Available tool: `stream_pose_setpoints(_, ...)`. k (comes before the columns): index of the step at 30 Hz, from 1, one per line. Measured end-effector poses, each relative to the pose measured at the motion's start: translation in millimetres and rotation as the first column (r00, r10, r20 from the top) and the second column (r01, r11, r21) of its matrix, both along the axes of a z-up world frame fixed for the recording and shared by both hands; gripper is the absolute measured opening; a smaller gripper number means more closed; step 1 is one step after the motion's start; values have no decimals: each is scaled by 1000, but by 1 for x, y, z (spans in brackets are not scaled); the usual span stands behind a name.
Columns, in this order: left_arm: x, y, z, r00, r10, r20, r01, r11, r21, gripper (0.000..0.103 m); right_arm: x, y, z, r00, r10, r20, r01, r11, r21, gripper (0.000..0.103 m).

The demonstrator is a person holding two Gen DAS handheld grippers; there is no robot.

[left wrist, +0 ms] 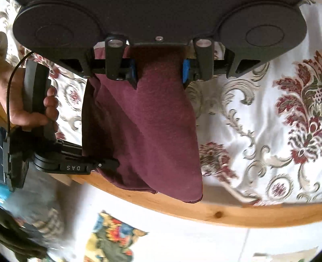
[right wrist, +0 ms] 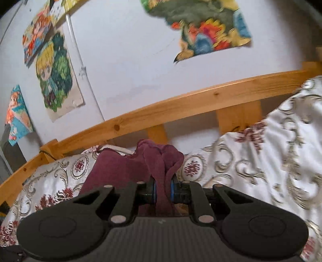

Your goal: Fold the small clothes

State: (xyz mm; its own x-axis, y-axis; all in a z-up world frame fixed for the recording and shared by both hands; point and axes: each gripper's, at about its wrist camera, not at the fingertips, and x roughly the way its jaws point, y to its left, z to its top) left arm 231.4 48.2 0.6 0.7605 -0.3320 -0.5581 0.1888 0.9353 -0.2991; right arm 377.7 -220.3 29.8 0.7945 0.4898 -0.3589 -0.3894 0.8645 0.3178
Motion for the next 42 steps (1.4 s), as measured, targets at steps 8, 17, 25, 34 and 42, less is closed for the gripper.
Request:
stream_pose_setpoints(8, 12, 13, -27, 997, 31, -67, -33, 999, -37, 44, 32, 23, -29, 999, -23, -47, 20, 998, -65, 15)
stream_pose_setpoints(17, 16, 18, -35, 994, 50, -93, -56, 997, -54, 51, 41, 10, -46, 994, -78, -81, 72, 995, -72, 16)
stream_pose_setpoints(25, 15, 17, -34, 993, 61, -97, -65, 997, -43, 56, 41, 3, -48, 989, -112, -98, 106, 992, -65, 41)
stream_pose_setpoints(34, 15, 19, -36, 992, 65, -106, -72, 995, -66, 58, 78, 36, -21, 998, -15, -67, 1, 978, -207, 61)
stream_pose_setpoints(42, 17, 22, -37, 991, 62, -118, -73, 993, -92, 59, 107, 80, -22, 988, 96, -124, -139, 900, -413, 9)
